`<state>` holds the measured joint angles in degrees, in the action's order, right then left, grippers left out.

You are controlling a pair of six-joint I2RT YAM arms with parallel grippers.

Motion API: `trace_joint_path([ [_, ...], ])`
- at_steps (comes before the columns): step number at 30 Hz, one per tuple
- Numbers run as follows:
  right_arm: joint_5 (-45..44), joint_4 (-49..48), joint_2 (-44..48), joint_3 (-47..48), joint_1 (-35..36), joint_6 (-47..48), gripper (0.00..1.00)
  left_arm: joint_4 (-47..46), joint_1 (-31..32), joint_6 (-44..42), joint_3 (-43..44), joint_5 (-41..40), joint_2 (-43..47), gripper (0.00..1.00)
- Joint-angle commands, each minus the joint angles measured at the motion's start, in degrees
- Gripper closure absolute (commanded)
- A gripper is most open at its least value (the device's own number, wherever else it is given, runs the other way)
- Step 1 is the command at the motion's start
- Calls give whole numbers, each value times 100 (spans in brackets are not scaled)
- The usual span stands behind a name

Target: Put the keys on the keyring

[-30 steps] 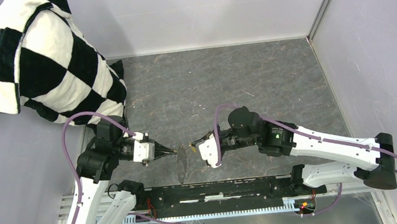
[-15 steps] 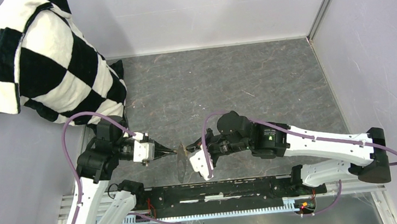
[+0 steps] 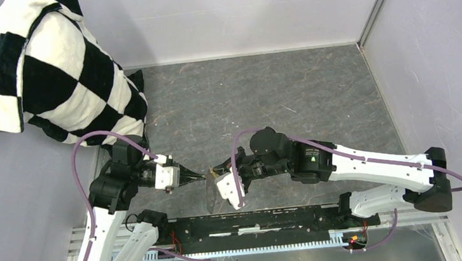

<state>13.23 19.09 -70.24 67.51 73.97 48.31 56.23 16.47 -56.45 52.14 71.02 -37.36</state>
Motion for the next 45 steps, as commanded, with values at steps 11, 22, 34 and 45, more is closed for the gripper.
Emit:
trace_joint_path([
  [11, -24, 16, 5, 210, 170, 130, 100, -68, -3, -41, 218, 70, -33, 98],
  [22, -67, -10, 26, 211, 282, 169, 100, -68, 1, -29, 191, -84, -61, 98],
  [34, -112, -37, -38, 262, 355, 231, 100, -70, -3, -57, 175, -150, -65, 98],
  [45, -131, -108, -118, 307, 363, 252, 100, -84, -3, -95, 131, -115, -45, 98],
])
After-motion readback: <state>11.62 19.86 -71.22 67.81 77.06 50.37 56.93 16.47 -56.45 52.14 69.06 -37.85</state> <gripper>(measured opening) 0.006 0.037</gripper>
